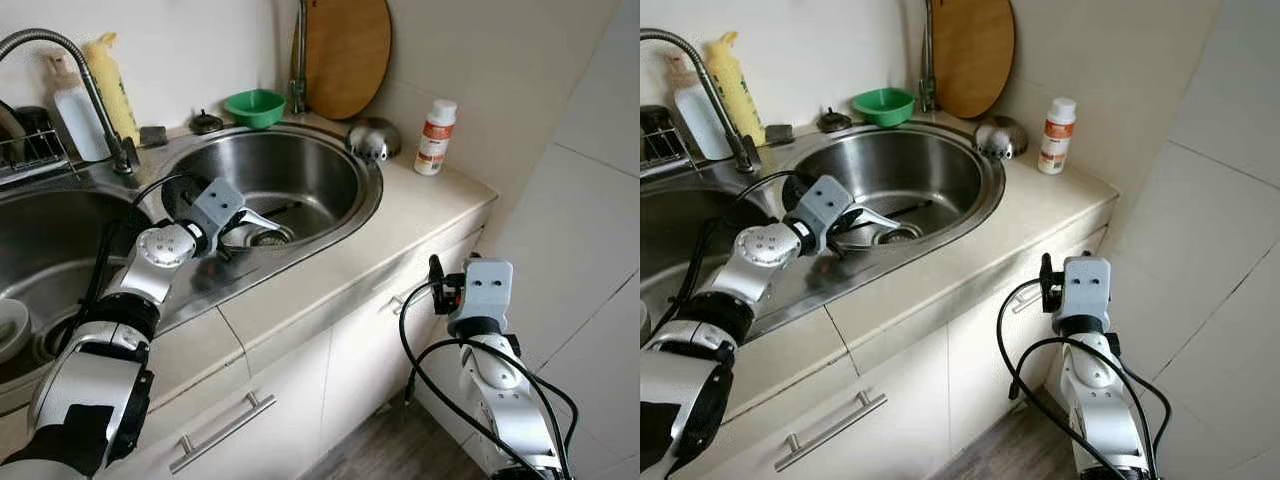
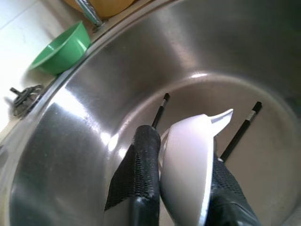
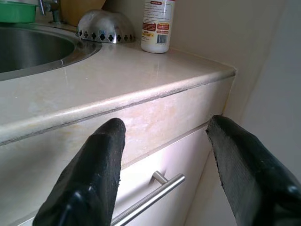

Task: Kitchen organization

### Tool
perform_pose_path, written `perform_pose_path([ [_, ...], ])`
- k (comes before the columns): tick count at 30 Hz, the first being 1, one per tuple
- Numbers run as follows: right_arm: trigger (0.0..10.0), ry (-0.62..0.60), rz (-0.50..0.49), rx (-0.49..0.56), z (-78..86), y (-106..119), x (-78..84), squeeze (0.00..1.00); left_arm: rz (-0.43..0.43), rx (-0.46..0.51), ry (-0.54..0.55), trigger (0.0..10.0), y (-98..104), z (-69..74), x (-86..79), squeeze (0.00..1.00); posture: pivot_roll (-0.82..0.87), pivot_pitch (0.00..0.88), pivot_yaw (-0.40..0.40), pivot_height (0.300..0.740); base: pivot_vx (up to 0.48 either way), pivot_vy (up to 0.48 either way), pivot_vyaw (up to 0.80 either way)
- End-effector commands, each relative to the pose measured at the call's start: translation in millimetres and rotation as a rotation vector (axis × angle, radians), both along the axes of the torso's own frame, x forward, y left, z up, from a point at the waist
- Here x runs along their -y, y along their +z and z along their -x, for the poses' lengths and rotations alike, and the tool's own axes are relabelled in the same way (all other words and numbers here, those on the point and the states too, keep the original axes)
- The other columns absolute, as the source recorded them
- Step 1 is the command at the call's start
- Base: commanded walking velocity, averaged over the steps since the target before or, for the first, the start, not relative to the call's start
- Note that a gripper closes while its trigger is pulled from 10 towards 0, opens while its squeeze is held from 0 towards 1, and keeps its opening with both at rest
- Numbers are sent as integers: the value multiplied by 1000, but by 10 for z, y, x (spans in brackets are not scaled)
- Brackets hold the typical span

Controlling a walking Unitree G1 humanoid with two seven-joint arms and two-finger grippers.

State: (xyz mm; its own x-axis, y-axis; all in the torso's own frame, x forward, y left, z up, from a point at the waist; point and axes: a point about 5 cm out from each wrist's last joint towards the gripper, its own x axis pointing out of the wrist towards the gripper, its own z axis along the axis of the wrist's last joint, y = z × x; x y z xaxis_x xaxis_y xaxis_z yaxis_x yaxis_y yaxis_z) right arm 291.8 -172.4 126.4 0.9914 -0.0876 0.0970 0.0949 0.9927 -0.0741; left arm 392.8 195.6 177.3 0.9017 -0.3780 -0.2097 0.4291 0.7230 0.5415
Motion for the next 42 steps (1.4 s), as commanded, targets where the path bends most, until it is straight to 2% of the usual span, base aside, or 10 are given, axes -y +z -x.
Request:
perform_pose_path([
  [1,10000,-13,-16,-1,3,15,23,27,43,13,-44,10000,113,-33,58,1000,-34,0,20,740,0,0,0],
  [15,10000,-23,-22,8,10,24,31,27,164,79,-8,10000,268,-69,1,1000,-31,0,19,740,0,0,0],
  [22,10000,-20,-22,8,2,26,17,31,167,55,-47,10000,213,-44,18,1000,-29,0,17,740,0,0,0],
  [26,10000,-22,-23,10,2,28,18,31,142,93,8,10000,242,-65,-5,1000,-30,0,18,740,0,0,0],
  [27,10000,-23,-23,12,1,32,18,31,139,116,28,10000,279,-76,-23,522,-33,0,19,740,0,0,0],
  [28,10000,-24,-23,13,1,34,18,31,139,130,37,10000,304,-81,-34,522,-33,0,19,740,0,0,0],
  [29,10000,-25,-25,16,2,40,20,31,167,170,65,10000,381,-92,-73,0,-33,0,19,740,0,0,0],
  [38,10000,-21,-46,68,11,104,12,31,467,434,263,10000,918,-100,-390,0,-32,0,21,740,0,0,0],
  [40,10000,-20,-43,69,7,106,7,35,480,444,263,10000,931,-96,-394,0,-32,0,21,740,0,0,0],
  [42,10000,-19,-42,69,7,102,2,35,472,445,264,10000,919,-96,-387,82,-29,0,18,740,0,0,0],
])
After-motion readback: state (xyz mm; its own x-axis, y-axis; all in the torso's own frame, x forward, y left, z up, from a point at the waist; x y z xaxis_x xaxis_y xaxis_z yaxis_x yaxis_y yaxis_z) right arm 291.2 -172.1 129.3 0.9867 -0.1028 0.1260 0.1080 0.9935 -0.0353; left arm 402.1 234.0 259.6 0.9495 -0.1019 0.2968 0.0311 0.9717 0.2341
